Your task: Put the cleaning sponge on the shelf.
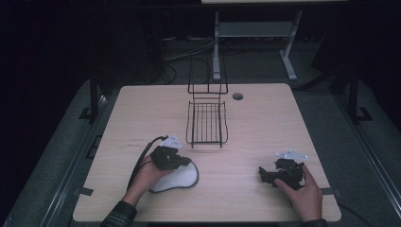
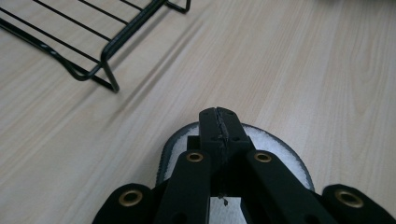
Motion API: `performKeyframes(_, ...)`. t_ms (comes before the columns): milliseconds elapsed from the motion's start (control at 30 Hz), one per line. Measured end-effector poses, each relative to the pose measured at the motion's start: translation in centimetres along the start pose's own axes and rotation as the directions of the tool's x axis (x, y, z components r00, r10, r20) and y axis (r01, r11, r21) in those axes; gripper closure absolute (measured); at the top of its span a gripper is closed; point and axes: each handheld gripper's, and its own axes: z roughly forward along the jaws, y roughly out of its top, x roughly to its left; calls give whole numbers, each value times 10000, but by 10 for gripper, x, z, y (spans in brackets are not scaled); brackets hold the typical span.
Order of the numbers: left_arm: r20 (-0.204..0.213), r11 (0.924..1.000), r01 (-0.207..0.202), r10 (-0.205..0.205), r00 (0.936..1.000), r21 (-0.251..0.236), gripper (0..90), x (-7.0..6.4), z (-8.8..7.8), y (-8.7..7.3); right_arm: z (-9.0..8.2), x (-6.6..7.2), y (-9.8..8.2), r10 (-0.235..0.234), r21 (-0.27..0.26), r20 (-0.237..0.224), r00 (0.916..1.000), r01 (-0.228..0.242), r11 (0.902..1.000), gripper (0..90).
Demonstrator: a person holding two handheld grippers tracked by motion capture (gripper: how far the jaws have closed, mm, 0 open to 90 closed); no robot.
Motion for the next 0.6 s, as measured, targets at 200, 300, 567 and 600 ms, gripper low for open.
performKeyframes(200, -113, 9991, 11, -6, 9999, 430, 896, 2, 8, -1, 0, 0, 0, 1, 1, 0, 10000, -1, 10000, 0)
performKeyframes(300, -236, 9992, 134, -125, 9996, 376, 896, 4, 8, -2, 0, 0, 0, 2, 1, 1, 10000, -2, 10000, 0)
performKeyframes(567, -573, 9987, 341, -319, 9978, 385, 896, 14, 2, -6, 0, 0, 0, 1, 0, 0, 10000, -1, 10000, 0)
performKeyframes(600, -637, 9986, 408, -386, 9972, 335, 896, 16, 1, -7, 0, 0, 0, 2, 2, 1, 10000, -2, 10000, 0)
